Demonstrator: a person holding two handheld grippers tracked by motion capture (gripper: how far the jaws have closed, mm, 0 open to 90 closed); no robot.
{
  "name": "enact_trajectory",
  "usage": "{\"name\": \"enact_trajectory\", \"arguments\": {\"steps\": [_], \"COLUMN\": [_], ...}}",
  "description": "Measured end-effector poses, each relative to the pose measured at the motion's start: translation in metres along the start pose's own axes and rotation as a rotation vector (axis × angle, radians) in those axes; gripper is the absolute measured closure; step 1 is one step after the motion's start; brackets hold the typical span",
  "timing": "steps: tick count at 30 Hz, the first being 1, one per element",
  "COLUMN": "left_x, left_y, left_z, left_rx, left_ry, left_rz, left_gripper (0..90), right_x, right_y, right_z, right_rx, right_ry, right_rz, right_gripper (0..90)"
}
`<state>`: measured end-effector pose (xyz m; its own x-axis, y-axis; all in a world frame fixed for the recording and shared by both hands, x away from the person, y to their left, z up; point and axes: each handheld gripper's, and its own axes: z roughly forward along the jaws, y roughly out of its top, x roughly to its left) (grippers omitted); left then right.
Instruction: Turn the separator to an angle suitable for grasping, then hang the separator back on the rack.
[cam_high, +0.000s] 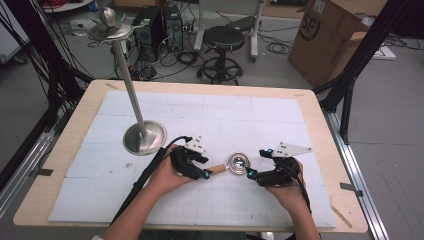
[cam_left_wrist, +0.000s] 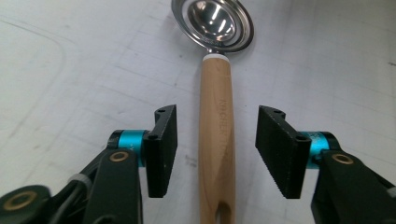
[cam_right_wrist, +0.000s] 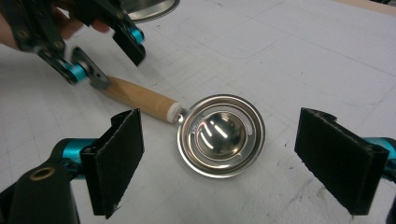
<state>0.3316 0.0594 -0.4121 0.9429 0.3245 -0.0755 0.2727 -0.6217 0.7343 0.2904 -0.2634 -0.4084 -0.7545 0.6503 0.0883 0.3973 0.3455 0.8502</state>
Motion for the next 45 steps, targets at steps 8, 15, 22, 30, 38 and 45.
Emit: {"name": "enact_trajectory", "arguments": {"steps": [8, 15, 22, 30, 38, 45], "left_x": [-0.002, 0.008, 0.009, 0.012, 0.015, 0.016], "left_y": [-0.029, -0.055, -0.074, -0.085, -0.089, -0.089], "left_z": [-0.054, -0.086, -0.105, -0.117, -0.118, -0.115], "left_rx": [-0.123, -0.231, -0.243, -0.294, -0.306, -0.303], "left_ry": [0.057, 0.119, 0.151, 0.172, 0.165, 0.158], "left_rz": [-0.021, -0.089, -0.099, -0.115, -0.119, -0.116], "left_gripper": [37.3, 22.1, 11.6, 5.1, 1.6, 1.7], "right_x": [0.003, 0.003, 0.003, 0.004, 0.001, 0.003], "right_y": [0.0, -0.008, -0.016, -0.011, -0.012, -0.013], "right_z": [0.001, -0.008, -0.012, -0.005, -0.004, -0.003], "right_rx": [0.015, 0.013, 0.029, 0.044, 0.05, 0.055], "right_ry": [-0.002, -0.019, -0.03, -0.028, -0.021, -0.024], "right_rz": [-0.013, 0.002, 0.01, -0.006, -0.004, -0.001], "right_gripper": [14.4, 14.4, 14.5, 14.4, 14.4, 14.5]}}
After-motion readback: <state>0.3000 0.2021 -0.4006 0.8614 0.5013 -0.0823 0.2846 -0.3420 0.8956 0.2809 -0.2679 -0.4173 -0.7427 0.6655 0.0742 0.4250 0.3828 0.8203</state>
